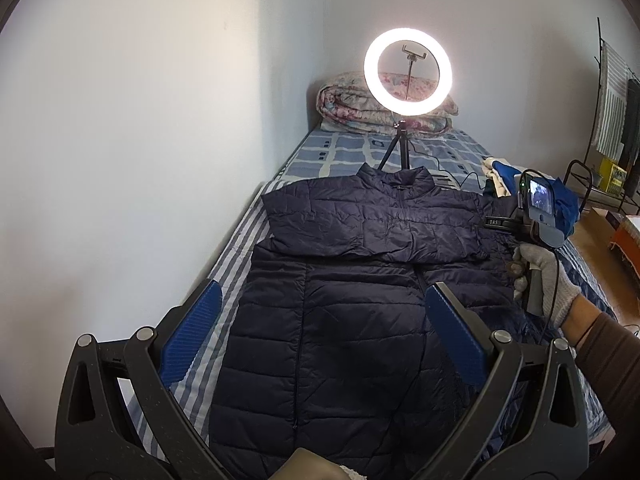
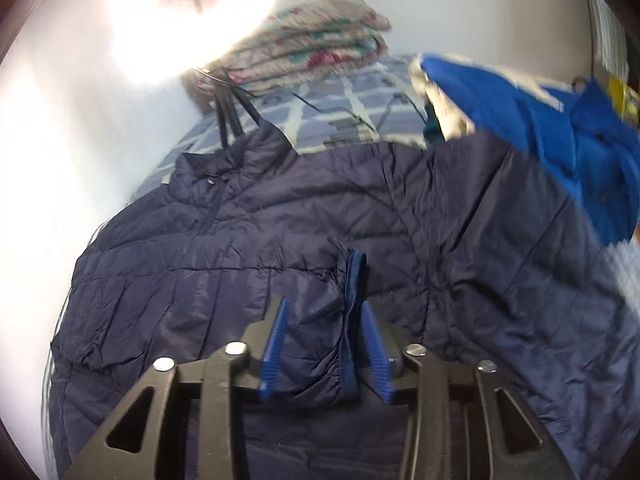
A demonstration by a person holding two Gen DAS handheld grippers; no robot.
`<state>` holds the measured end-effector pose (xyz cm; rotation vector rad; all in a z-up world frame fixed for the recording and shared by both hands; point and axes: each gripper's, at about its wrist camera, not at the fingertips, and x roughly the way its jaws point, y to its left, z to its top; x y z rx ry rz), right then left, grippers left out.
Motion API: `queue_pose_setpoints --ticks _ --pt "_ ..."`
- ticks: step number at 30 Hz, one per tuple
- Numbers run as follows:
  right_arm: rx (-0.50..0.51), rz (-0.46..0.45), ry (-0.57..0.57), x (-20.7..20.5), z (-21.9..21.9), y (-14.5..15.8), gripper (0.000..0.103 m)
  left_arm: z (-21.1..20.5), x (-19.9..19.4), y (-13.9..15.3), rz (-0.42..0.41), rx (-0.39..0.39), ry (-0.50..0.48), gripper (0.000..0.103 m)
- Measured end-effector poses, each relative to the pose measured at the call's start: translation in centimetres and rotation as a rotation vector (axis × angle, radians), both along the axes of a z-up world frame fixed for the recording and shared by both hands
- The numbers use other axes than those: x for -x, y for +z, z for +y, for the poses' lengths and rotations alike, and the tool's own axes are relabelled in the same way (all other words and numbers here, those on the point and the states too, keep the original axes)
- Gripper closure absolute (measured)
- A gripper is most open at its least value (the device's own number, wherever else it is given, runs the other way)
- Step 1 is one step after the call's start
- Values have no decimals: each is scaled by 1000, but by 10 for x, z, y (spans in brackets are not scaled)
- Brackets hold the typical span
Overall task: Fold large clothes
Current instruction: 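Move the left gripper to the cuff of the other sleeve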
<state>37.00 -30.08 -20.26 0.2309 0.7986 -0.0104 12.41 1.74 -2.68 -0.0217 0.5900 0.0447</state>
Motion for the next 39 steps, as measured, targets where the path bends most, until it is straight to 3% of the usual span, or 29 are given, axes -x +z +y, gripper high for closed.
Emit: queue_pose_setpoints --ticks 7,13,20,25,29,39 --pt "37 -85 47 51 -9 52 38 -19 5 10 -36 -4 -42 0" --pt "53 -141 78 104 -17 96 37 -42 14 22 -92 -14 -97 0" --pt "83 -145 101 194 -32 132 37 -87 17 24 -83 -21 -220 0" --pt "104 -106 66 262 -56 138 32 -135 19 19 -60 -31 -340 0" --pt "181 -99 -4 325 -79 139 27 -169 16 9 -14 -27 -426 0" --pt "191 4 -208 439 -144 99 26 -277 8 -17 142 59 -712 6"
